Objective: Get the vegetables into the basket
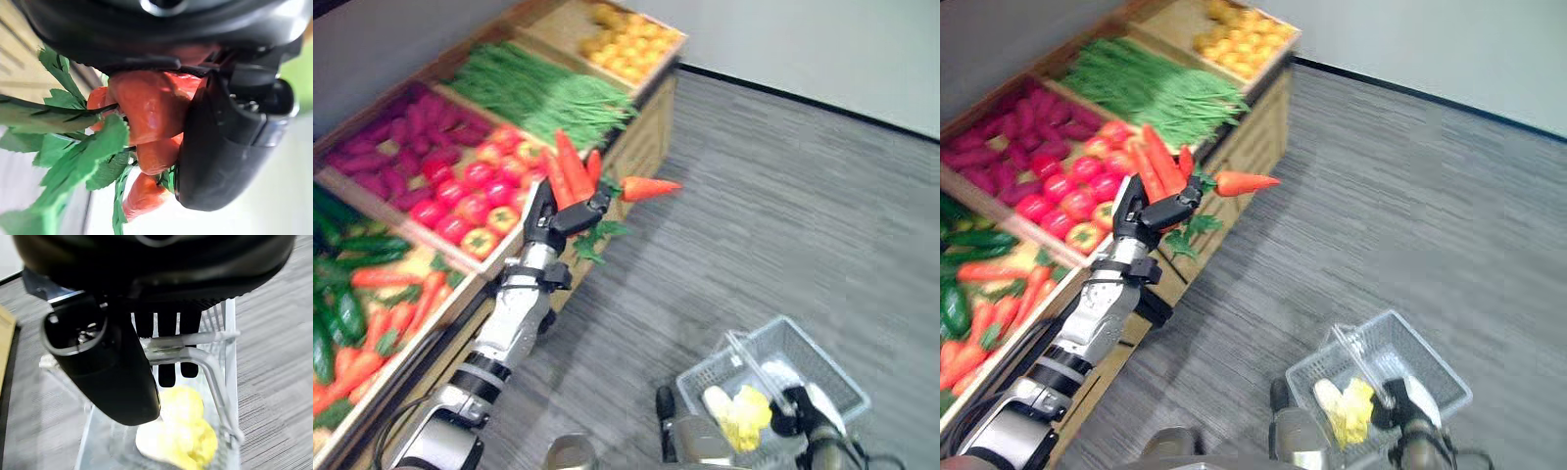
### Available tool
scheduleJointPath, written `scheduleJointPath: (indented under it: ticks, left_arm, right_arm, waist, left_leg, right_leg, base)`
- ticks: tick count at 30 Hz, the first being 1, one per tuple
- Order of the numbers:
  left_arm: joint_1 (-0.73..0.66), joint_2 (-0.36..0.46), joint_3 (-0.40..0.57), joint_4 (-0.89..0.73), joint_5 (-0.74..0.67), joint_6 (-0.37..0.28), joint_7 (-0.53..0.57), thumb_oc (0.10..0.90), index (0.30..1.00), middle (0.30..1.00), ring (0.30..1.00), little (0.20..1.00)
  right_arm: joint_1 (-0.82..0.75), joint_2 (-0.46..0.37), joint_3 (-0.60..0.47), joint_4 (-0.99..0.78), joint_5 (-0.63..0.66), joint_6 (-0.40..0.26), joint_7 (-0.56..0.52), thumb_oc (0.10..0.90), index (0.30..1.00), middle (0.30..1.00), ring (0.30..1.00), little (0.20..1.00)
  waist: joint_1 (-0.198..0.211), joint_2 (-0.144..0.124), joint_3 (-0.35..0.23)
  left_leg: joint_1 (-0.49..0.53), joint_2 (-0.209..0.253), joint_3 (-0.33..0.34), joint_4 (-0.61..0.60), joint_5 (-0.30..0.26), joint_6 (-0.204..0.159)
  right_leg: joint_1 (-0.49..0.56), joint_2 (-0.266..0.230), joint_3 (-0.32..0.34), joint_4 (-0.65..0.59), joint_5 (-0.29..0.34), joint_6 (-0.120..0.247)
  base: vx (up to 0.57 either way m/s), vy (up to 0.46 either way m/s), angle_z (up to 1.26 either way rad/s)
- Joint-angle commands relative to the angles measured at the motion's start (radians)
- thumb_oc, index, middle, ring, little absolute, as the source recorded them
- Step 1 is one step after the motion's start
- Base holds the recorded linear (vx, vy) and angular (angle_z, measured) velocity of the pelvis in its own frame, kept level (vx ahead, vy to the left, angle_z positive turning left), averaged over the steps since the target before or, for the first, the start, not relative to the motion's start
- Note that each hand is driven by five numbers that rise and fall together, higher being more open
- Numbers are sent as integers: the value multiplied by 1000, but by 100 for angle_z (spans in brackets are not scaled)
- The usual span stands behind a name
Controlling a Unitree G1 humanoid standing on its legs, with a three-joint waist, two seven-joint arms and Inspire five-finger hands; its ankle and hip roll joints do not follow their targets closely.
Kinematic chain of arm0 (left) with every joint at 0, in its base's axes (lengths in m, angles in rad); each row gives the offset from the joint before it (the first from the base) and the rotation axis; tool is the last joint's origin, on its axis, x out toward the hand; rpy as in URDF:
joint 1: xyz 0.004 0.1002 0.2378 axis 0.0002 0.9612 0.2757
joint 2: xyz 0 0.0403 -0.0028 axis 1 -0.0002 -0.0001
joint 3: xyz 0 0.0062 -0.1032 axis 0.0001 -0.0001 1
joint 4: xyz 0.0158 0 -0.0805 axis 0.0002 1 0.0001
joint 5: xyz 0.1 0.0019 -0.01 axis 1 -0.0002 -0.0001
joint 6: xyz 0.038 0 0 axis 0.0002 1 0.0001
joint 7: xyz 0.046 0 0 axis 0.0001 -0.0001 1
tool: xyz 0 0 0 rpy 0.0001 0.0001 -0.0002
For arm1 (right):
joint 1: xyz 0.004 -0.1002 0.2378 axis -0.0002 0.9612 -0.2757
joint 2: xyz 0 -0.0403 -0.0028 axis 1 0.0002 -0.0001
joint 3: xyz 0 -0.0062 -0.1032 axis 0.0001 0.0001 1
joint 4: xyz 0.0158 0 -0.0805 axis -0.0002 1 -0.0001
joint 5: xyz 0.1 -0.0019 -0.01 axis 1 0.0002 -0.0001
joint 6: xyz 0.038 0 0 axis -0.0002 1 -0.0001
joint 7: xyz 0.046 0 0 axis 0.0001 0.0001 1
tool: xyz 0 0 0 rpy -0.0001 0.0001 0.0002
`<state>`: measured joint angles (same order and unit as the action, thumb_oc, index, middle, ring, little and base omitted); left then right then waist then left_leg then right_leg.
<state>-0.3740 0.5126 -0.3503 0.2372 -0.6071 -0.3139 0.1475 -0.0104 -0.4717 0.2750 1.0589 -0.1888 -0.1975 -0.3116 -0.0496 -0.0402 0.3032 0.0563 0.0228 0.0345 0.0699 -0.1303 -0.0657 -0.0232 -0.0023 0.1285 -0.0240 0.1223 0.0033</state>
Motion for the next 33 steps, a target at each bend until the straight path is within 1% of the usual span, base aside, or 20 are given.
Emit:
scheduleJointPath:
  ticks: [1,3,5,7,8,9,11,14,19,20,21,22,23,26,27,28,29,30,31,33]
  left_arm:
    - [-87,-4,80,-124,42,-135,-4,400,300,300,300,300]
    - [-85,-7,67,-123,37,-131,-17,400,300,300,300,300]
    - [-86,-8,58,-125,45,-129,-19,400,300,300,300,300]
    - [-82,-4,53,-130,44,-135,-23,400,300,300,300,300]
    - [-81,8,58,-134,46,-140,-20,400,300,300,300,300]
    - [-81,8,58,-134,46,-140,-20,400,300,300,300,300]
    - [-80,12,60,-132,48,-142,-18,400,300,300,300,300]
    - [-92,18,49,-127,48,-147,-19,400,300,300,300,300]
    - [-104,20,34,-119,46,-146,-26,400,300,300,300,300]
    - [-105,20,28,-116,46,-146,-28,400,300,300,300,300]
    - [-104,23,19,-113,43,-146,-34,400,300,300,300,300]
    - [-108,28,17,-106,42,-148,-33,400,300,300,300,300]
    - [-117,37,9,-97,38,-148,-35,400,300,300,300,300]
    - [-141,54,-7,-93,33,-142,-37,400,300,300,300,300]
    - [-140,65,-6,-99,34,-139,-34,400,300,300,300,300]
    - [-140,65,-6,-100,34,-139,-33,400,300,300,300,300]
    - [-137,72,-2,-104,40,-133,-34,400,300,300,300,300]
    - [-137,72,-3,-105,40,-132,-34,400,300,300,300,300]
    - [-133,77,0,-110,44,-131,-33,400,300,300,300,300]
    - [-127,78,4,-110,52,-126,-30,400,300,300,300,300]
  right_arm:
    - [69,-58,-14,-100,30,-50,-19,400,300,300,300,300]
    - [78,-57,-18,-102,29,-49,-14,400,300,300,300,300]
    - [80,-56,-30,-114,30,-44,-9,400,300,300,300,300]
    - [76,-50,-30,-109,34,-45,-6,400,300,300,300,300]
    - [61,-44,-31,-103,32,-42,-5,400,300,300,300,300]
    - [60,-43,-31,-103,32,-42,-6,400,300,300,300,300]
    - [55,-36,-33,-109,34,-42,-7,400,300,300,300,300]
    - [55,-24,-36,-112,35,-50,-12,400,300,300,300,300]
    - [59,-18,-40,-107,35,-51,-12,400,300,300,300,300]
    - [61,-16,-43,-105,36,-52,-14,400,300,300,300,300]
    - [65,-11,-48,-113,38,-51,-16,400,300,300,300,300]
    - [64,-8,-46,-118,38,-51,-16,400,300,300,300,300]
    - [64,-4,-45,-118,40,-55,-18,400,300,300,300,300]
    - [69,7,-49,-103,44,-57,-27,400,300,300,300,300]
    - [68,13,-45,-102,36,-59,-30,400,300,300,300,300]
    - [69,13,-45,-102,36,-59,-30,400,300,300,300,300]
    - [62,18,-45,-101,35,-58,-33,400,300,300,300,300]
    - [63,19,-45,-102,35,-58,-33,400,300,300,300,300]
    - [58,21,-45,-104,36,-58,-34,400,300,300,300,300]
    - [60,27,-40,-114,32,-59,-33,400,300,300,300,300]
  waist:
    - [24,-1,-12]
    - [13,-2,-11]
    - [-6,-11,-13]
    - [-1,-17,-14]
    - [-2,-24,-13]
    - [-1,-25,-14]
    - [0,-32,-13]
    - [-5,-41,-10]
    - [-14,-48,-5]
    - [-19,-50,-2]
    - [-32,-60,1]
    - [-36,-60,0]
    - [-39,-57,-1]
    - [-22,-35,-10]
    - [-10,-35,-23]
    - [-10,-36,-22]
    - [6,-47,-36]
    - [8,-48,-35]
    - [17,-56,-42]
    - [27,-68,-53]
  left_leg:
    - [-51,163,135,4,156,-64]
    - [-39,158,182,-5,156,-59]
    - [-33,132,209,-4,132,-41]
    - [-31,121,240,0,122,-34]
    - [-32,107,267,4,108,-26]
    - [-32,107,269,4,108,-25]
    - [-35,96,291,4,103,-21]
    - [-40,75,320,14,85,-15]
    - [-34,62,339,20,71,-6]
    - [-27,57,345,16,70,-3]
    - [-12,45,377,-8,68,4]
    - [-13,51,387,-21,75,4]
    - [-12,58,398,-38,89,4]
    - [-10,92,456,-67,112,3]
    - [8,101,487,-74,97,-5]
    - [11,100,487,-74,96,-5]
    - [14,108,525,-77,100,-5]
    - [16,108,527,-77,100,-5]
    - [18,111,548,-75,101,-6]
    - [26,114,573,-69,100,-7]
  right_leg:
    - [10,-33,-17,175,-219,104]
    - [5,-49,-7,184,-220,111]
    - [-7,-74,25,186,-209,132]
    - [-28,-84,49,187,-194,142]
    - [-51,-98,70,181,-175,157]
    - [-52,-97,72,182,-175,158]
    - [-69,-108,85,174,-154,173]
    - [-85,-133,80,163,-127,197]
    - [-101,-139,90,177,-107,217]
    - [-104,-139,95,177,-95,224]
    - [-128,-144,103,162,-22,250]
    - [-143,-142,95,162,-7,257]
    - [-155,-142,63,172,-5,257]
    - [-122,-199,-141,220,-71,225]
    - [-81,-230,-215,259,-106,225]
    - [-80,-231,-215,261,-109,226]
    - [-52,-245,-255,267,-107,226]
    - [-51,-245,-253,266,-107,226]
    - [-37,-251,-271,262,-99,229]
    - [-18,-246,-267,255,-89,236]
  base:
    - [42,184,-168]
    - [49,243,-70]
    - [24,313,-22]
    - [-34,267,-24]
    - [-41,224,-49]
    - [-41,204,-63]
    - [-22,148,-37]
    - [-4,187,-17]
    - [6,120,-10]
    - [-31,137,-15]
    - [-72,107,-24]
    - [-95,77,-38]
    - [-99,46,-56]
    - [-92,97,-64]
    - [-27,86,-66]
    - [-51,52,-93]
    - [-53,-3,-75]
    - [-79,-22,-87]
    - [-38,-32,-67]
    - [-26,-60,-72]
